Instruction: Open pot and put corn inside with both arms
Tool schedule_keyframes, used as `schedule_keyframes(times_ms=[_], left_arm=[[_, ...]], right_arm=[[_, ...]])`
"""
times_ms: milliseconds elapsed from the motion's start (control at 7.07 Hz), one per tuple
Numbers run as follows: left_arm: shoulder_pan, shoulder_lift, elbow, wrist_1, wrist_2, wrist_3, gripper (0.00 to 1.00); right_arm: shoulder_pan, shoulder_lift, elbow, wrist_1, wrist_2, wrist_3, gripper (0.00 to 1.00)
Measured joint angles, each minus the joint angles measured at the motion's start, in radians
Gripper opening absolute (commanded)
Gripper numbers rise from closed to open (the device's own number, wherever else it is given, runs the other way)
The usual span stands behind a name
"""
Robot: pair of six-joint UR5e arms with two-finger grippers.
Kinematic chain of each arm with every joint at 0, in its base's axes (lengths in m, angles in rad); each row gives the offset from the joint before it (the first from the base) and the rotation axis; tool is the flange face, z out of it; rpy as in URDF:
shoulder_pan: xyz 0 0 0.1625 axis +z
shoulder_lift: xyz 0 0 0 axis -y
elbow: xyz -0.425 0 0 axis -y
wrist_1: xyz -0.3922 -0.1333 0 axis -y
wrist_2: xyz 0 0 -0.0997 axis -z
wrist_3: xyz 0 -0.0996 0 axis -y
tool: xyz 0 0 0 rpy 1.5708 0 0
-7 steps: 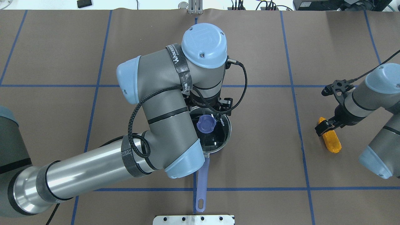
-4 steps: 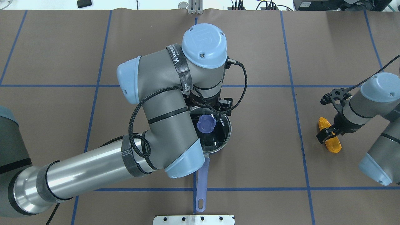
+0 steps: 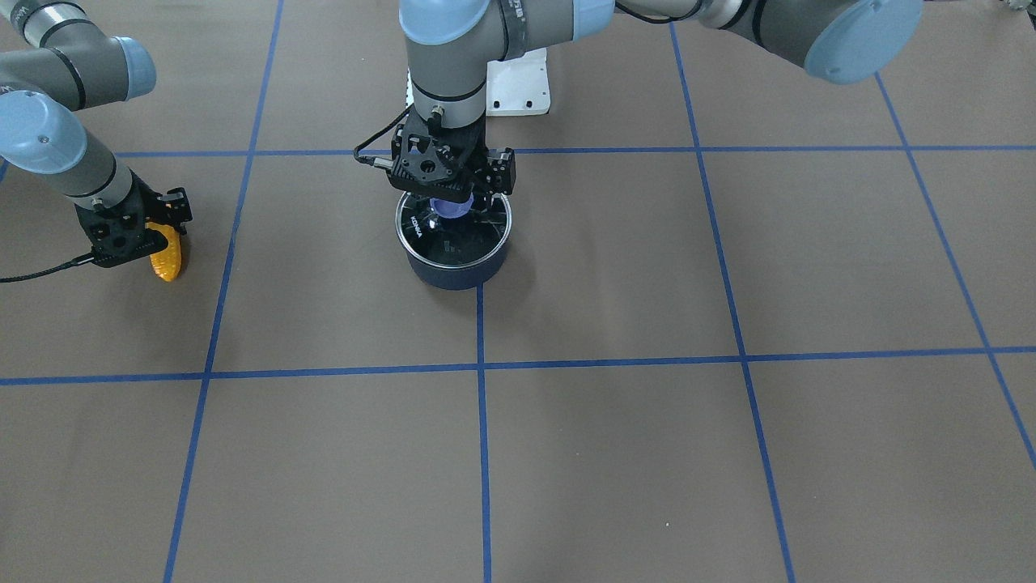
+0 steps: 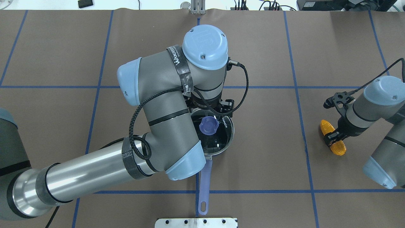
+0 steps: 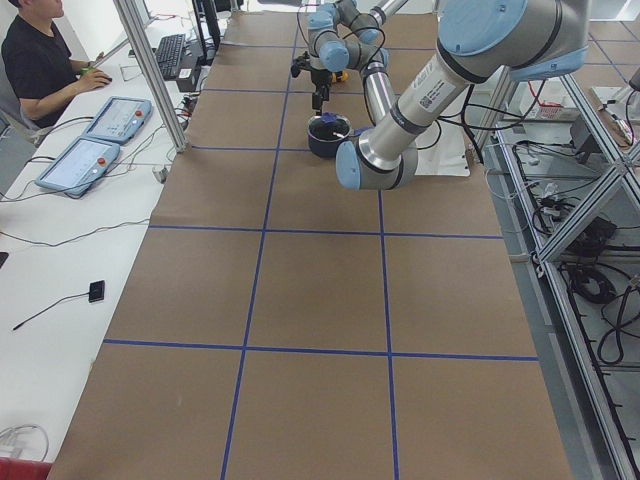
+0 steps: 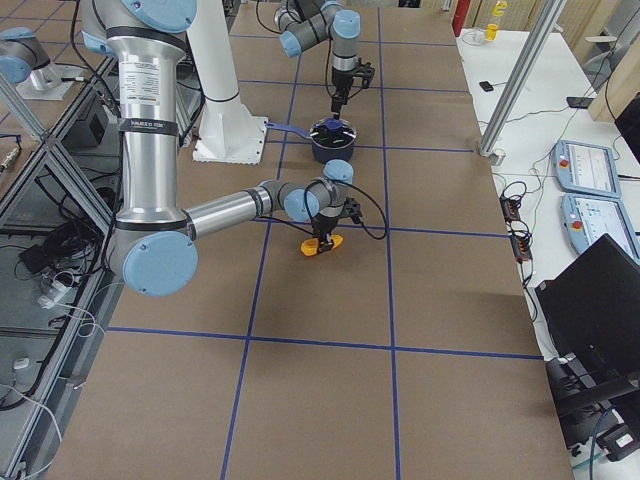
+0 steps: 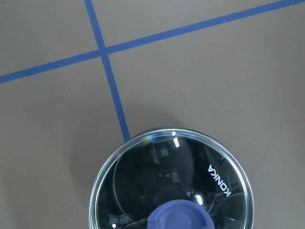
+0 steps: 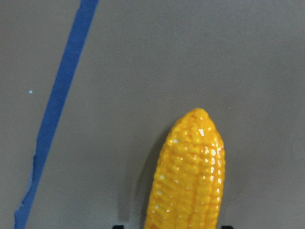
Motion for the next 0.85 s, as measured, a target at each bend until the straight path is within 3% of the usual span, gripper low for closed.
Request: schedule_keyframes(times_ms=[424,848], left_arm=[[0.003,0.001,0.010,-0.014,0.000,0.001,0.98],[0.011,0.002,0.082,-0.118,-0.010,0.001,0.98]], right_arm=[[0.005,0.016,0.006,-0.003,0.005,-0.001,0.29],[0.052,0.046,0.004,-0.013,0.026,-0.001,0.28]])
